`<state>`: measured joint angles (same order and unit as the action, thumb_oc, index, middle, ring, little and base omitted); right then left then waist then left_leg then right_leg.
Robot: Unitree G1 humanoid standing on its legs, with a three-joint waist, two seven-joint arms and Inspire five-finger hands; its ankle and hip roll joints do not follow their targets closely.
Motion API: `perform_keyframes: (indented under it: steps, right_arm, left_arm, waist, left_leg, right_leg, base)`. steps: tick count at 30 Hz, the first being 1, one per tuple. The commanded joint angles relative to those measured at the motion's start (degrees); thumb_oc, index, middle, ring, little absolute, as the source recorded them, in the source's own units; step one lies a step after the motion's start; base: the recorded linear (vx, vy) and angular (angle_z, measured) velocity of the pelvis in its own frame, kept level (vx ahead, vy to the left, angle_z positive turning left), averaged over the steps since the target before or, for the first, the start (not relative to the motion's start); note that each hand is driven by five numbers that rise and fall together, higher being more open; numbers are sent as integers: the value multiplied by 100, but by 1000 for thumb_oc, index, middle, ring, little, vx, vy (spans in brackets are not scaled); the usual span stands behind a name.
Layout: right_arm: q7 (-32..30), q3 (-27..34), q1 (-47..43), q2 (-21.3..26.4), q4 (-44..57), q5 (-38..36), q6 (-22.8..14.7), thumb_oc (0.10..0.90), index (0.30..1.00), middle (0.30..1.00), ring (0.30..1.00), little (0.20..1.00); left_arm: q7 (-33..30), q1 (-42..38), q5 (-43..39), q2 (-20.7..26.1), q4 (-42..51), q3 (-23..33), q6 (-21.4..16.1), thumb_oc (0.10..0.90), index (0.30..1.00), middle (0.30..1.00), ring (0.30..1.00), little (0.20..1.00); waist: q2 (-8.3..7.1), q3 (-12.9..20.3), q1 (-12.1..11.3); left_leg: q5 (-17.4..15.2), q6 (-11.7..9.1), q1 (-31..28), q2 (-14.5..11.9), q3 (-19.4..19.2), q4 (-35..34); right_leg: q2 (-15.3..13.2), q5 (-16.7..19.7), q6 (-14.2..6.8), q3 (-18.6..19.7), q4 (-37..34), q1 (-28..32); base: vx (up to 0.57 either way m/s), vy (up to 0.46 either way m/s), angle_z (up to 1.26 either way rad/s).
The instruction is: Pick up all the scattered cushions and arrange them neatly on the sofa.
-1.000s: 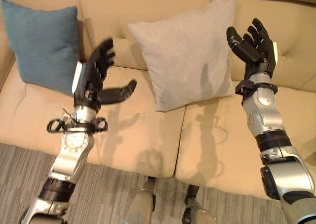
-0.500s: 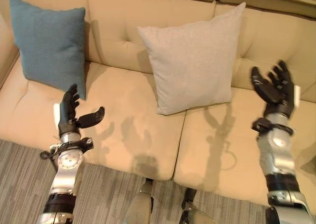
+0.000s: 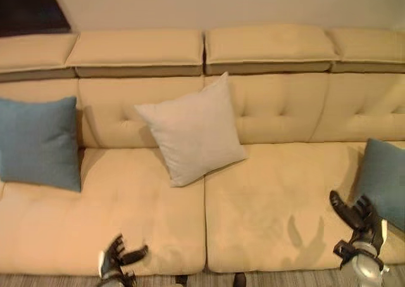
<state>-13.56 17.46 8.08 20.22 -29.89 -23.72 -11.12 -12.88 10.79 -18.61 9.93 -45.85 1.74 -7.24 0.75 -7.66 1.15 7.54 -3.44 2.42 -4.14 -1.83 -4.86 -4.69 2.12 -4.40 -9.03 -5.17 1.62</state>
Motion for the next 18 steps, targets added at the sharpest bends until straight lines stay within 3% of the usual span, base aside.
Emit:
perform_keyframes:
  steps: [1,4,5,7,10,12,14,15,17,18]
  right_arm:
    - [-279,-27,-318,309,502,173,-478,800,900,900,900,900]
    - [-331,-297,-392,286,314,323,-423,800,900,900,900,900]
    - [-300,-410,-413,282,266,302,-381,800,900,900,900,900]
    - [-274,-559,-454,261,296,405,-346,800,900,900,900,900]
    - [-329,-583,-425,335,268,710,-243,800,900,900,900,900]
    - [-393,-542,-366,331,356,797,-209,800,900,900,900,900]
    - [-361,-564,-136,194,503,825,-217,800,900,900,900,900]
    - [-362,-624,-105,119,489,874,-186,800,900,900,900,900]
    - [-425,-699,-102,25,438,986,-149,800,900,900,900,900]
    - [-433,-715,-90,-10,415,997,-128,800,900,900,900,900]
  left_arm:
    - [-67,-523,-62,62,-446,-184,-325,800,900,900,900,900]
    - [40,-671,416,-96,-1467,-478,-135,800,900,900,900,900]
    - [143,-680,520,-200,-1818,-613,-62,800,900,900,900,900]
    - [207,-672,612,-363,-2287,-600,31,800,900,900,900,900]
    - [289,-847,1566,-664,-2944,-1012,267,800,900,900,900,900]
    - [230,-967,2084,-647,-3067,-1229,319,800,900,900,900,900]
    - [232,-1125,2553,-587,-3032,-1571,294,800,900,900,900,900]
    - [236,-1195,2667,-543,-2963,-1655,284,800,900,900,900,900]
    - [200,-1285,2899,-434,-2879,-1732,310,800,900,900,900,900]
    - [225,-1311,2992,-367,-2865,-1775,342,800,900,900,900,900]
  waist:
    - [-33,62,-70]
    - [-52,153,55]
    - [-41,201,93]
    - [53,279,168]
    - [185,291,420]
    - [159,289,577]
    - [113,181,711]
    - [81,121,716]
    - [80,-40,649]
    - [103,-86,640]
  left_leg:
    - [-530,-56,495,61,640,1193]
    - [-1096,50,58,268,689,1588]
    - [-1257,104,-133,441,862,1846]
    - [-1353,169,-472,693,1149,1861]
    - [-1943,459,-803,779,880,1268]
    - [-1944,565,-743,881,738,1044]
    - [-1896,646,-814,907,511,647]
    - [-1823,651,-785,900,386,560]
    - [-1616,627,-606,772,110,492]
    - [-1536,614,-544,708,10,474]
  right_leg:
    - [46,-669,145,224,944,-317]
    - [74,-400,71,588,873,-530]
    - [159,-280,47,825,894,-654]
    - [347,-115,3,1132,957,-906]
    - [554,179,-168,1475,1032,-1320]
    - [505,390,-312,1533,991,-1525]
    - [464,665,-503,1464,879,-1688]
    - [394,834,-584,1253,817,-1797]
    - [152,636,-549,402,801,-1855]
    - [76,485,-509,234,921,-1820]
  base:
    - [-305,-38,-74]
    - [-233,-17,-109]
    - [-155,53,-126]
    - [-186,76,-137]
    - [-224,126,-113]
    - [-237,161,-81]
    - [-298,90,-85]
    - [-360,0,-72]
    - [-390,-57,-76]
    - [-353,-84,-102]
